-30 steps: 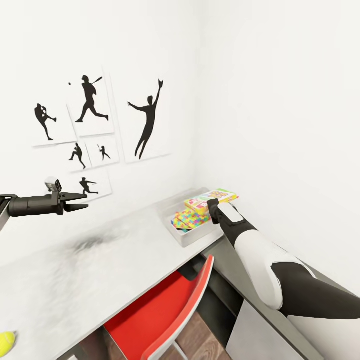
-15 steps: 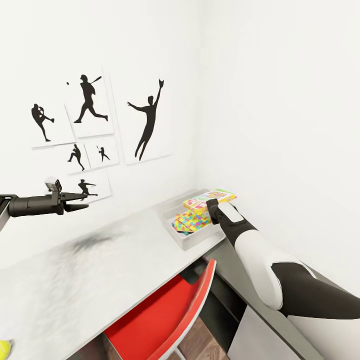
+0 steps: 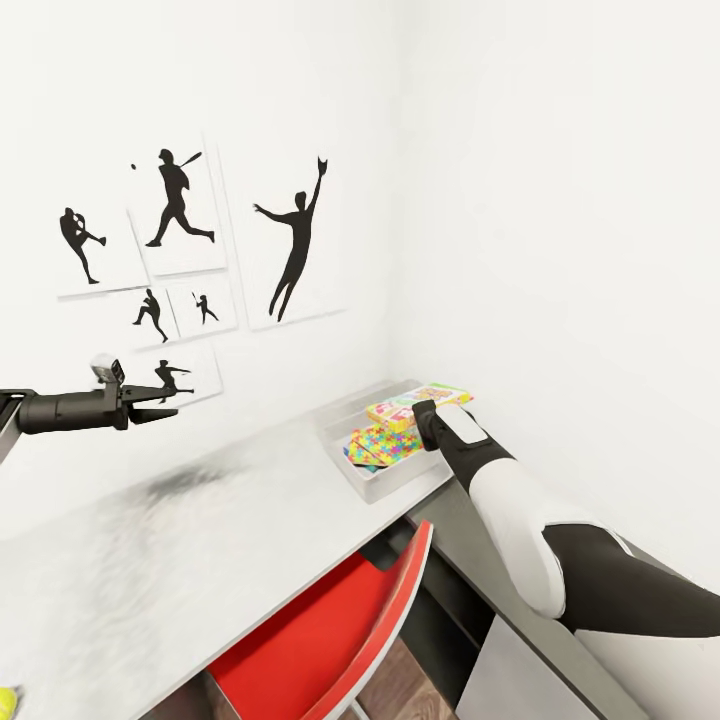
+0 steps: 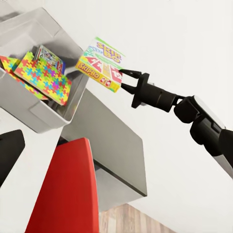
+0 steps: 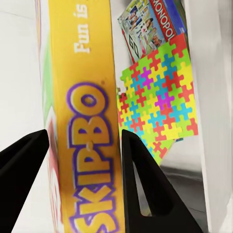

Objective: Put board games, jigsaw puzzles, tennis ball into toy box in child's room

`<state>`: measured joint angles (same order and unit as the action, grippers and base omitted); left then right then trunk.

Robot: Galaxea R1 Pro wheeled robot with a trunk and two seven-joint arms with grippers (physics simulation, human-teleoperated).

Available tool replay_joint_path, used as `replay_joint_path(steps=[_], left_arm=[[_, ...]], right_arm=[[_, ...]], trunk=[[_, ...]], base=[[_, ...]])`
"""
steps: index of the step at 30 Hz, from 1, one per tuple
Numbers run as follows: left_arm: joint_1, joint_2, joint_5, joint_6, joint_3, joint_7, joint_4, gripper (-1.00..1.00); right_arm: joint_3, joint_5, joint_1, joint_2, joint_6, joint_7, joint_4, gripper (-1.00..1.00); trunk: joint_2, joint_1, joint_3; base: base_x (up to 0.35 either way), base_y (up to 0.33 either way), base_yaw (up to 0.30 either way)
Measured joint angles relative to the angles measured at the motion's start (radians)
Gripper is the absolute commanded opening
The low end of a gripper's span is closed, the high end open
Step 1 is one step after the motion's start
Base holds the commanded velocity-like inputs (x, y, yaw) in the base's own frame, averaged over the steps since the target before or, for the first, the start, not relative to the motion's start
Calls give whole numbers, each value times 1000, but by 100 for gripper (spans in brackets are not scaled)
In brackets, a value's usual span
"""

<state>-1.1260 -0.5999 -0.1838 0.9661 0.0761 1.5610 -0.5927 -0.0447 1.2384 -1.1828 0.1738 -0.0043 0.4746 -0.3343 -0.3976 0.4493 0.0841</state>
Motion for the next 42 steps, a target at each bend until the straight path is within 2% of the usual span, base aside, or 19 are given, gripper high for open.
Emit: replay_joint_path(steps=[19, 26, 42], left_arm=[[0, -1, 0, 2, -3, 0, 0, 100], [0, -1, 0, 2, -3, 0, 0, 100], [0, -1, 0, 2, -3, 1, 0, 100]], right_arm=[[0, 1, -1, 0, 1, 18, 0, -100], [0, 5, -1, 0, 42, 31, 0, -100], [0, 6, -12, 0, 46, 38, 7, -100]], trunk=[[0, 0, 0], [0, 0, 0], [0, 0, 0]], base=[[67, 12, 0], [25, 14, 0], [2, 0, 0]])
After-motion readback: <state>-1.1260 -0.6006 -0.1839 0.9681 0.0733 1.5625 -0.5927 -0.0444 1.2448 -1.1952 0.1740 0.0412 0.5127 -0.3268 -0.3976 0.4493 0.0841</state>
